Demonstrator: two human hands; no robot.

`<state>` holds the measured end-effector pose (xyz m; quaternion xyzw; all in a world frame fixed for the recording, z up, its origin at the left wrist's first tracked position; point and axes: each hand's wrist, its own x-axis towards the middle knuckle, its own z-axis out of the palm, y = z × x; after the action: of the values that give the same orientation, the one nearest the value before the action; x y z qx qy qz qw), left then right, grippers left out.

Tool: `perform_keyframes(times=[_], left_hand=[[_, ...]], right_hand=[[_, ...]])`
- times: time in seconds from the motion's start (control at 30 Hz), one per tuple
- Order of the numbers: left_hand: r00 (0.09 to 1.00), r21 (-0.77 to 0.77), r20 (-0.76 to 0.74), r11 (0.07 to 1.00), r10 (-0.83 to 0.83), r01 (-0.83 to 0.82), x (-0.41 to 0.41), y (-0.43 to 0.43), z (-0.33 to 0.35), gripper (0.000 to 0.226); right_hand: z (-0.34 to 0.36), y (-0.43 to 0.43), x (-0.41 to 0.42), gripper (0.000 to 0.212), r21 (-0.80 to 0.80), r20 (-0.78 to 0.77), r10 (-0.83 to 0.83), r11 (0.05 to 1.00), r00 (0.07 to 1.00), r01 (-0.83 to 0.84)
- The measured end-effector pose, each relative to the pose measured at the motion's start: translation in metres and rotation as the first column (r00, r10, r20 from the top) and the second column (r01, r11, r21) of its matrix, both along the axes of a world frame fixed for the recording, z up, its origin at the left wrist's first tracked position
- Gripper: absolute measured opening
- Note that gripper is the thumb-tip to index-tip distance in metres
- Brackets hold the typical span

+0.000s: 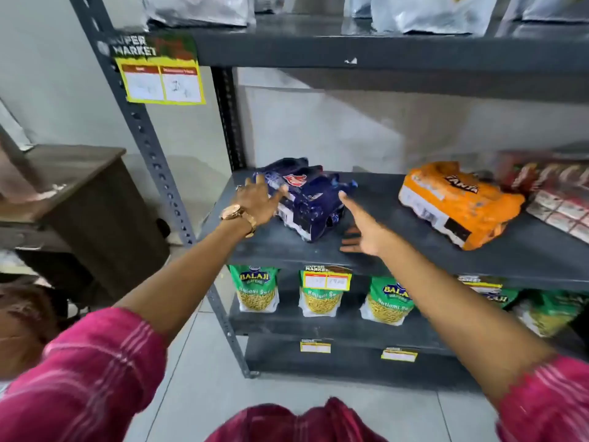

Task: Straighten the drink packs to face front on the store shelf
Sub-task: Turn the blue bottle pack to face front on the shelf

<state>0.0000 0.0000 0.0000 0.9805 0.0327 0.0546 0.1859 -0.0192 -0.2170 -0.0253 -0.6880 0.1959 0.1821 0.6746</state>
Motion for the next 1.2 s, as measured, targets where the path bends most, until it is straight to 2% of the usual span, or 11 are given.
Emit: perform_keyframes(times=[0.1,0.17,0.33,0.5,0.63,0.73,0.83,0.93,1.0,1.1,1.2], left_hand=[[0.995,0.090,0.088,0.995,0.038,-0.046,0.037,-0.010,0.000,0.055],[0.996,0.119,0.084,0.993,0.016,-0.026,0.067,-0.020,0.004,0.052],[0.986,0.002,-0.111,0.992,0.123,-0.123,0.116,-0.031,0.002,0.061],[0.985,-0.109,0.014,0.979,0.174,-0.171,0.122,-0.025,-0.011,0.065],[0.961,-0.446,0.183,0.889,0.208,-0.107,0.111,-0.012,-0.035,0.053],[0.959,-0.671,0.210,0.741,0.188,0.002,0.106,-0.007,-0.048,0.041],[0.972,-0.632,0.184,0.775,0.149,0.000,0.105,-0.001,-0.048,0.041],[0.989,-0.466,0.097,0.883,0.111,-0.053,0.108,0.004,-0.027,0.034],[0.994,-0.376,-0.010,0.921,0.105,-0.101,0.111,0.004,0.002,0.059],[0.958,-0.529,-0.281,0.842,-0.058,-0.104,0.109,-0.016,0.049,0.100],[0.925,-0.478,-0.304,0.877,-0.228,0.059,0.117,-0.041,0.072,0.095]], right_hand=[[0.001,0.021,0.014,0.083,-0.003,0.019,-0.039,0.999,0.999,0.039],[-0.003,0.027,0.028,0.063,0.019,0.094,-0.123,0.992,0.988,0.122],[-0.008,0.019,0.045,0.047,0.077,0.109,-0.115,0.991,0.987,0.107],[-0.020,0.027,0.043,0.035,0.165,0.268,-0.239,0.966,0.933,0.200],[-0.033,0.036,0.042,0.075,0.042,0.555,-0.277,0.951,0.785,0.306],[-0.032,0.035,0.032,0.109,-0.158,0.755,-0.100,0.931,0.648,0.329],[-0.037,0.032,0.029,0.118,-0.283,0.818,0.059,0.907,0.572,0.311],[-0.039,0.034,0.029,0.118,-0.259,0.820,0.044,0.918,0.571,0.301],[-0.038,0.036,0.030,0.121,-0.182,0.781,-0.019,0.949,0.624,0.257],[-0.042,0.046,0.028,0.123,-0.129,0.730,-0.119,0.943,0.673,0.306],[-0.051,0.081,0.014,0.125,-0.126,0.726,-0.185,0.911,0.663,0.392]])
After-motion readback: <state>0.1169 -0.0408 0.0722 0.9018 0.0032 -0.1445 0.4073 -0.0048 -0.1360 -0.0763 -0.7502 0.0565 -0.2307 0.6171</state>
